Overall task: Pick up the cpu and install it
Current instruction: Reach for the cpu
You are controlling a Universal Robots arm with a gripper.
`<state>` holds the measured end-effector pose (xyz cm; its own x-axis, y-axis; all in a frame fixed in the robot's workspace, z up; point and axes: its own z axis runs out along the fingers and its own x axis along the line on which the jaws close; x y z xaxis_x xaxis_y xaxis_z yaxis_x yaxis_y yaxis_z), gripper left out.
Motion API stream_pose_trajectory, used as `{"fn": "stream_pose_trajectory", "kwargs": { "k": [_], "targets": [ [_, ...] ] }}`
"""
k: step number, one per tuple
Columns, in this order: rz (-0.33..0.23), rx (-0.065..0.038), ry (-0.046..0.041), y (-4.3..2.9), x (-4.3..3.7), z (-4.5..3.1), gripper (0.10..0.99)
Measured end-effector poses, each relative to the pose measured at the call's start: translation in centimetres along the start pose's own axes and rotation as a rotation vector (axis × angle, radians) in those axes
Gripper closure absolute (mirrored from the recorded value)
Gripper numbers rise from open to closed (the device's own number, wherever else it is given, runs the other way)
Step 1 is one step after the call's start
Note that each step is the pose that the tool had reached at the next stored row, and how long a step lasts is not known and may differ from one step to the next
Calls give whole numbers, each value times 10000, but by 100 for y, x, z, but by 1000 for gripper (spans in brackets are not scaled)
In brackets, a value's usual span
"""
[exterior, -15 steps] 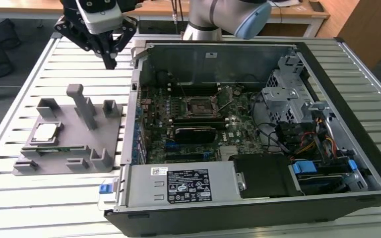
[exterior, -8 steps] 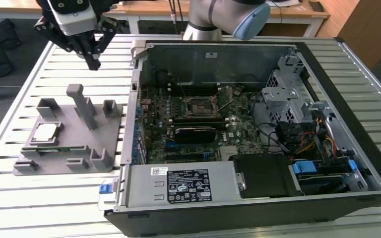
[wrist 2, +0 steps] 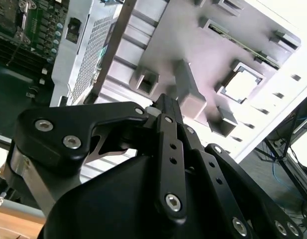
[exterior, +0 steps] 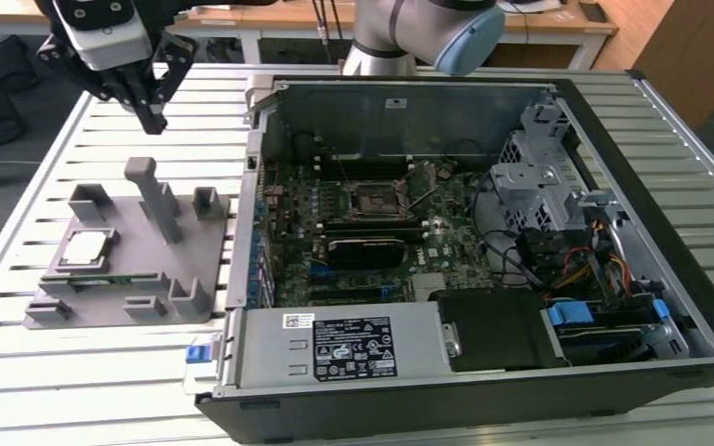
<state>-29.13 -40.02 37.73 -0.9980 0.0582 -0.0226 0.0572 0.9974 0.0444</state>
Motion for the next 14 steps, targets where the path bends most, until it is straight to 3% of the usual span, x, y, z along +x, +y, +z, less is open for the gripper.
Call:
{"fn": "stream_pose_trajectory", "kwargs": {
  "k": [5, 14],
  "targets": [
    [-235, -3, 28, -11, 80, 32, 980],
    [-237, -3, 30, -36, 489, 42, 980]
  ]
}}
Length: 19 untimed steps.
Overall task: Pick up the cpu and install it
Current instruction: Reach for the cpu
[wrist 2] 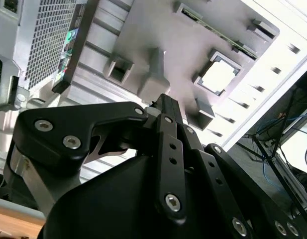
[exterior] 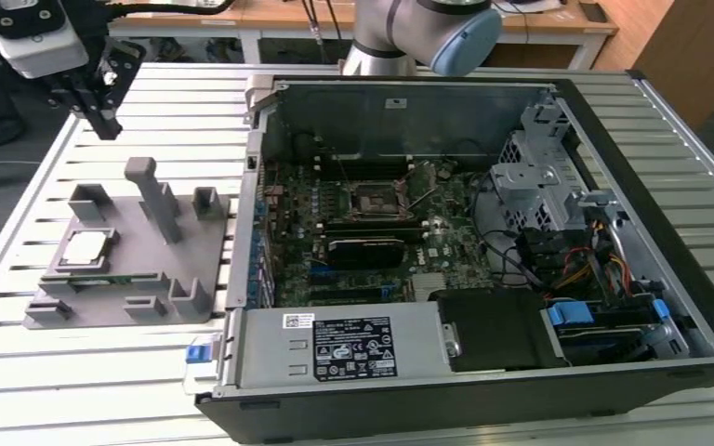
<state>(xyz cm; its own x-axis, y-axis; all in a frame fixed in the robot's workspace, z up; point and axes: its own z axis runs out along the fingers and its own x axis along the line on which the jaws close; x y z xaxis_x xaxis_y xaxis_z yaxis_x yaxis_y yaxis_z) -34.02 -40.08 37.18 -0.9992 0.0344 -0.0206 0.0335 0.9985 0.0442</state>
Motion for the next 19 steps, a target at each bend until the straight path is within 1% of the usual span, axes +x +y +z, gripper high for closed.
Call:
{"fn": "stream_pose_trajectory", "kwargs": {
  "k": [7, 10, 14, 19],
  "targets": [
    [0, 1, 9, -11, 319, 13, 980],
    [-1, 0, 18, -16, 441, 20, 980],
    [1, 1, 39, -22, 586, 29, 980],
    [1, 2, 66, -27, 741, 45, 980]
  ]
}}
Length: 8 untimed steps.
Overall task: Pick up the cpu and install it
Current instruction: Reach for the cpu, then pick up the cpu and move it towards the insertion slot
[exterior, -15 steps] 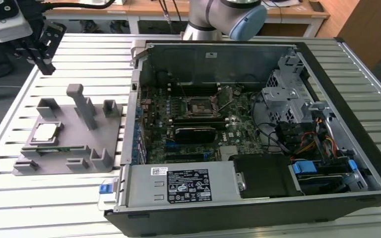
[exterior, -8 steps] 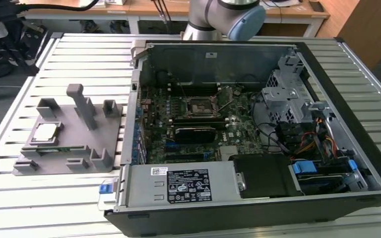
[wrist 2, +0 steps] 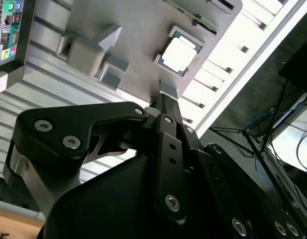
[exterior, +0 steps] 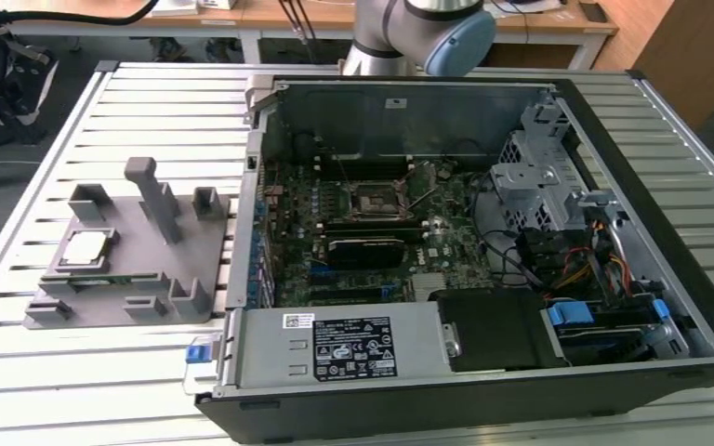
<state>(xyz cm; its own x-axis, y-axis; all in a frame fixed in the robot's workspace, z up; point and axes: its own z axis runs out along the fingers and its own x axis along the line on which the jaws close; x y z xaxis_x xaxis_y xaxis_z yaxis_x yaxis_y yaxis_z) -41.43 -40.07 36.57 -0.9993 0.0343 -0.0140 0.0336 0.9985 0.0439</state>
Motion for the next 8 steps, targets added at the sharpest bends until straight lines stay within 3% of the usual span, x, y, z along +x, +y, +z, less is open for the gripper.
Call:
{"fn": "stream_pose_trajectory", "kwargs": {
  "k": [4, 8],
  "targets": [
    [2, 1, 27, -4, 84, 17, 980],
    [1, 2, 56, -6, 108, 41, 980]
  ]
}}
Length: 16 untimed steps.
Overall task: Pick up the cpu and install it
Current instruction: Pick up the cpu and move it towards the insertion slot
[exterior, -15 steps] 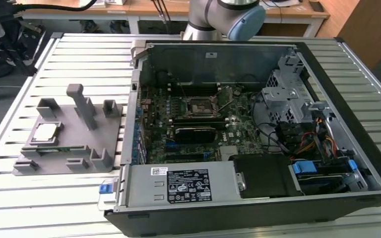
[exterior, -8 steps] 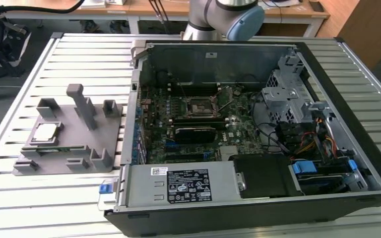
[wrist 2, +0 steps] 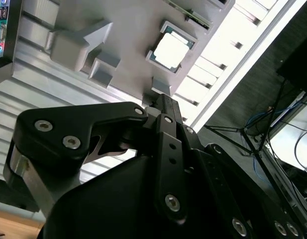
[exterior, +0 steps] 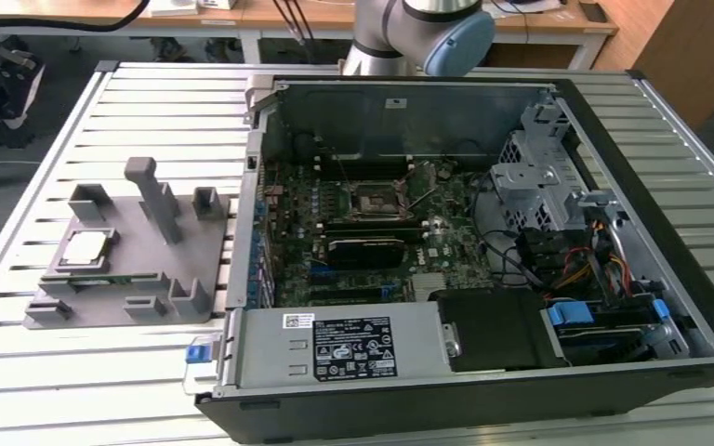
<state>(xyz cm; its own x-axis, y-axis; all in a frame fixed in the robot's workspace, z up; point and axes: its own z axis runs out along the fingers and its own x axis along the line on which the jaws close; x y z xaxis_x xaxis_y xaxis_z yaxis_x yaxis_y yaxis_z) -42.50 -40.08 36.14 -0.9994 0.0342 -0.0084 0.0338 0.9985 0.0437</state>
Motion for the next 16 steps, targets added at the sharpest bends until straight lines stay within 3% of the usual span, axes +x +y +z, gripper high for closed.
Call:
{"fn": "stream_pose_trajectory", "kwargs": {
  "k": [8, 16],
  "targets": [
    [1, -1, -1, -12, 5, 9, 980],
    [-92, -1, 5, -53, 5, 75, 980]
  ]
}}
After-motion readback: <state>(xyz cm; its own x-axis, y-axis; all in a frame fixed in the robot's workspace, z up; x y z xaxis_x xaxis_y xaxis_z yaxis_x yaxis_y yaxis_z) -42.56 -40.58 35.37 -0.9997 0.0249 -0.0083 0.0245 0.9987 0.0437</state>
